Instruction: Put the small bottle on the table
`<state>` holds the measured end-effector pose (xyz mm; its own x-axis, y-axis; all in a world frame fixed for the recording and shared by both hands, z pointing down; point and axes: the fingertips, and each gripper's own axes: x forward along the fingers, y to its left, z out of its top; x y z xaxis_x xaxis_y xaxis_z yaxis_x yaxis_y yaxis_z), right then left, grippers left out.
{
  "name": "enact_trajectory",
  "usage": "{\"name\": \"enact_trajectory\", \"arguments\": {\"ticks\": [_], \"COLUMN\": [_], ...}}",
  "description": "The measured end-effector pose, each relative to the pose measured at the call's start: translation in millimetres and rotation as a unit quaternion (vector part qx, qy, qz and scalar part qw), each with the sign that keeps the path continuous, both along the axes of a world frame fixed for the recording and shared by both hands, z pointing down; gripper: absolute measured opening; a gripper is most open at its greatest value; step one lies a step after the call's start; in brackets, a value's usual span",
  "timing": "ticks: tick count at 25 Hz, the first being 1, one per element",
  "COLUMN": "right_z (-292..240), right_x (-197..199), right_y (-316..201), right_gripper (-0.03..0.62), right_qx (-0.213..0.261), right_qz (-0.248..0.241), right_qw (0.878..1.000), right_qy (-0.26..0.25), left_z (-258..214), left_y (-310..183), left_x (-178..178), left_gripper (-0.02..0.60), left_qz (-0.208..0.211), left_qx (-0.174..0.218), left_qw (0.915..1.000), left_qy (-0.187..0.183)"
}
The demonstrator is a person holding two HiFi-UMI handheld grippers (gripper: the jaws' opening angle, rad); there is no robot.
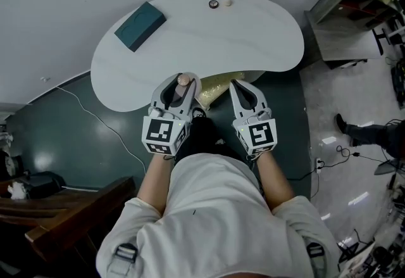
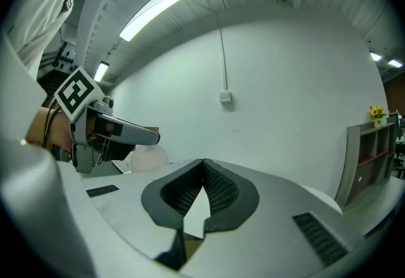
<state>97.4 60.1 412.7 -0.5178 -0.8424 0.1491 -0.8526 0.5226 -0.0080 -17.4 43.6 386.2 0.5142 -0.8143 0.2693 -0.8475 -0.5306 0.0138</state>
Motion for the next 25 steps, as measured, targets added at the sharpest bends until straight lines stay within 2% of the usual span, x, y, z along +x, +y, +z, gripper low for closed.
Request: {"name": "enact_trajectory", "arguments": {"ticks": [6,12,19,25], "right_z": [3.5,2.9,8.5,16.3], "right_x": [-2.6,-25.3,-62.1,-83.3], "right_y": [-54.7,-112.4,-169.3,-211.2], "right_gripper": [-0.002,-0.002,-0.002,-0.002], "right_qx": [-0.014,-0.023,-0.027,-0.041], "right_qz": [0.012,0.029,0.019,-0.003], "right_qw": [1.0,0.999,0.999,0.999], "right_qy": [0.006,0.009,0.028,0.021], "left_z": [1.0,4.1,11.6,22.4], "left_y": [-60.6,-116.2,-171.4,-203.0], "left_x": [-3.6,-29.2,-63.9,-86.1], "left_gripper": [0.152,0.152,0.152,0.152], "left_qz": [0.015,0.028,0.037,0.023], "left_qx": [-0.005,-0.008,-0.004,-0.021], "left_qw": [0.9999,0.9996,0.9993,0.9995], "left_qy": [0.001,0.003,0.0,-0.005]}}
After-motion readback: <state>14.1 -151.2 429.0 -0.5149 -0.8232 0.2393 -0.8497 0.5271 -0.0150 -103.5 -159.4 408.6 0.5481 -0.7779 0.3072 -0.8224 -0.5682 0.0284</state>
